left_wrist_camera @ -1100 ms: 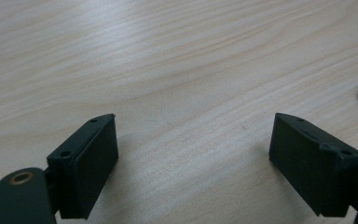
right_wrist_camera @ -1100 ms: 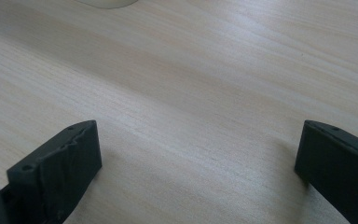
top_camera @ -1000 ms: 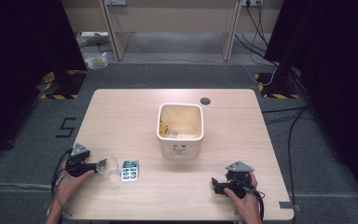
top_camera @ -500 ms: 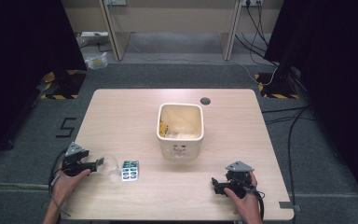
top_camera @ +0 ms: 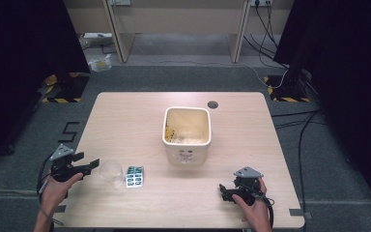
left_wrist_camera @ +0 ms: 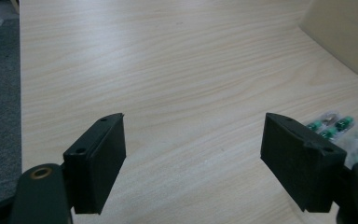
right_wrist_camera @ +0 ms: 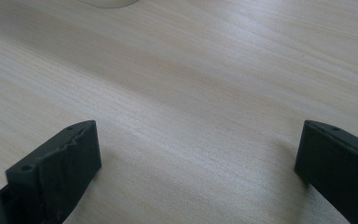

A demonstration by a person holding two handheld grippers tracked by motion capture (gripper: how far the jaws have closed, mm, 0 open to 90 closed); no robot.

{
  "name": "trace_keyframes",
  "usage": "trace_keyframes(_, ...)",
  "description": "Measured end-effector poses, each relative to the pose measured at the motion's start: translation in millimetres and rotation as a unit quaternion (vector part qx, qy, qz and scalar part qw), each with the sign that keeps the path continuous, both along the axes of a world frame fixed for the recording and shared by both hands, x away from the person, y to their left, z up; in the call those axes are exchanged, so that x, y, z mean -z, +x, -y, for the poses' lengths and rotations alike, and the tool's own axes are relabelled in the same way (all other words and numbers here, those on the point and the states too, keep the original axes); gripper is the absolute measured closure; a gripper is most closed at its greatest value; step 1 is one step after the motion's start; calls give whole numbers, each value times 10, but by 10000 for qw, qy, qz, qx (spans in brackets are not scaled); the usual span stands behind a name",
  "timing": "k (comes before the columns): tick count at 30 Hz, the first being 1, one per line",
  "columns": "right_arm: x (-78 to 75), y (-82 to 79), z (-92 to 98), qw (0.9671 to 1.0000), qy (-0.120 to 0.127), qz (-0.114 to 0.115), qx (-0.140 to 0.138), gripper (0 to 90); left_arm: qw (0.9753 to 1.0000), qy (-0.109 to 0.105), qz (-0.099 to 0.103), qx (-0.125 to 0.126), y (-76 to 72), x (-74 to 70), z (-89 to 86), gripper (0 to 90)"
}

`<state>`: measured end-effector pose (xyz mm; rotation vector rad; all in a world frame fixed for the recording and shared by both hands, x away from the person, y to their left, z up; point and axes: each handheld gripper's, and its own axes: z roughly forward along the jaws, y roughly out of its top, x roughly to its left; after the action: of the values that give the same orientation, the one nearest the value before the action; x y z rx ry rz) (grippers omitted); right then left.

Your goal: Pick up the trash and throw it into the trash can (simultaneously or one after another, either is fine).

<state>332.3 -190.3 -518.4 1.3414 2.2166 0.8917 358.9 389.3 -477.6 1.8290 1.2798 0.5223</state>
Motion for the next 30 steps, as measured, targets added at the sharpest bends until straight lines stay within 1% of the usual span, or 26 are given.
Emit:
trace_keyframes(3, 0, 0, 0, 10000, -1, 0, -1, 3, 10000, -14, 44, 38, -21, -68, 10, 217)
trace_keyframes(5, 0, 0, 0, 10000, 0, 0, 0, 3, 9999, -60, 100, 17, -43, -123, 17, 217)
trace_keyframes(7, 0, 0, 0, 10000, 0, 0, 0, 3, 9999, -49, 154, 25, -69, -181, 32, 217)
trace_keyframes(11, 0, 1, 1, 10000, -6, 5, -6, 3, 9995, -44, 269, 167, -124, -299, 103, 217)
trace_keyframes(15, 0, 0, 0, 10000, -1, 0, -1, 3, 9987, -130, 373, 309, -176, -390, 187, 224)
trace_keyframes(17, 0, 0, 0, 10000, -1, 0, -1, 3, 9984, -157, 384, 393, -198, -422, 226, 239)
trace_keyframes(20, 0, 1, 1, 10000, -4, 4, -5, 3, 9981, -154, 345, 494, -219, -443, 280, 245)
trace_keyframes(22, 0, 0, 0, 10000, -1, 1, -1, 3, 9977, -140, 326, 576, -226, -444, 317, 267)
trace_keyframes(24, 0, 0, 0, 10000, -1, 0, 0, 3, 9974, -132, 310, 633, -224, -433, 346, 304)
trace_keyframes(30, 0, 0, 0, 10000, -1, 1, 0, 3, 9968, -40, 162, 787, -192, -361, 417, 365)
